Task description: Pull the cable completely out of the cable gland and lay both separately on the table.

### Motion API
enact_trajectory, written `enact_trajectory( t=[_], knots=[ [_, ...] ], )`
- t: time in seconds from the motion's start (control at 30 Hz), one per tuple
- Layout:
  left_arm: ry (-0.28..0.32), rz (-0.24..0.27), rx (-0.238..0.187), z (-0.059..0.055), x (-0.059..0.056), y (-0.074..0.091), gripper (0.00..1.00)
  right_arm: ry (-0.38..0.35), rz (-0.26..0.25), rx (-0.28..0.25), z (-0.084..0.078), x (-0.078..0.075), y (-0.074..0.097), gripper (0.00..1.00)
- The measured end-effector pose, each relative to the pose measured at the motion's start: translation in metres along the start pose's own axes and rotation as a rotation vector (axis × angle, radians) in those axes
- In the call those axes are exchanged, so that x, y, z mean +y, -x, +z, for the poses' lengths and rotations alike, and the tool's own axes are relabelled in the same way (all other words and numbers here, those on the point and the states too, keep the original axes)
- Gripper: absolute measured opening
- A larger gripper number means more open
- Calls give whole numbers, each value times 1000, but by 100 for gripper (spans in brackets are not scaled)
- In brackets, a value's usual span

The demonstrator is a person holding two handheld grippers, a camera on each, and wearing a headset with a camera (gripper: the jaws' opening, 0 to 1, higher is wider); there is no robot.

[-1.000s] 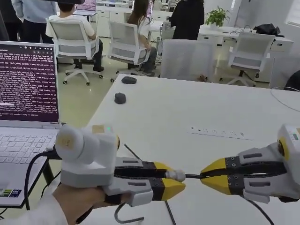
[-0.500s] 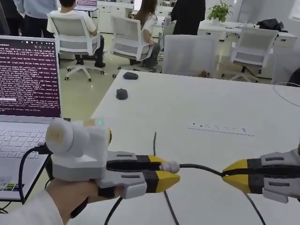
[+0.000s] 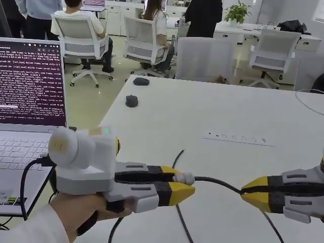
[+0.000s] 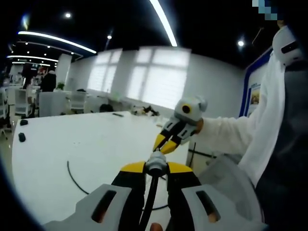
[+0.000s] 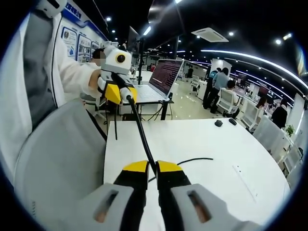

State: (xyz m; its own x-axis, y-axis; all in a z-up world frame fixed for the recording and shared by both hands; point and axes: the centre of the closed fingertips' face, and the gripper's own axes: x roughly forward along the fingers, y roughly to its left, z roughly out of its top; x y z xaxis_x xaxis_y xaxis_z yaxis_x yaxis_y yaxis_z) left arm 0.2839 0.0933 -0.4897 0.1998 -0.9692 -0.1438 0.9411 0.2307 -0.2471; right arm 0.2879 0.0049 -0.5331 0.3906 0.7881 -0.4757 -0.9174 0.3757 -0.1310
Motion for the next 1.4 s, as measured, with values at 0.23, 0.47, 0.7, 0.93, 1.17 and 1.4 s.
enact_trajectory(
  t=[0.23,0.47,0.7,0.93,1.17,1.4],
  knots=[
    [-9,0,-6,4,0,1,16,2,-6,10,1,-2,-4,4],
    [-17,0,6,3,-1,1,16,54,3,-25,29,5,-7,13],
    [-40,-22,32,1,-7,-9,16,164,79,-65,64,25,-21,16],
    [-53,-36,44,1,-12,-12,16,204,129,-90,79,35,-32,15],
    [-51,-28,48,-1,-10,-10,16,211,161,-79,76,39,-36,6],
    [-35,-26,38,-3,-9,-10,16,208,171,-72,73,40,-37,5]
  ],
)
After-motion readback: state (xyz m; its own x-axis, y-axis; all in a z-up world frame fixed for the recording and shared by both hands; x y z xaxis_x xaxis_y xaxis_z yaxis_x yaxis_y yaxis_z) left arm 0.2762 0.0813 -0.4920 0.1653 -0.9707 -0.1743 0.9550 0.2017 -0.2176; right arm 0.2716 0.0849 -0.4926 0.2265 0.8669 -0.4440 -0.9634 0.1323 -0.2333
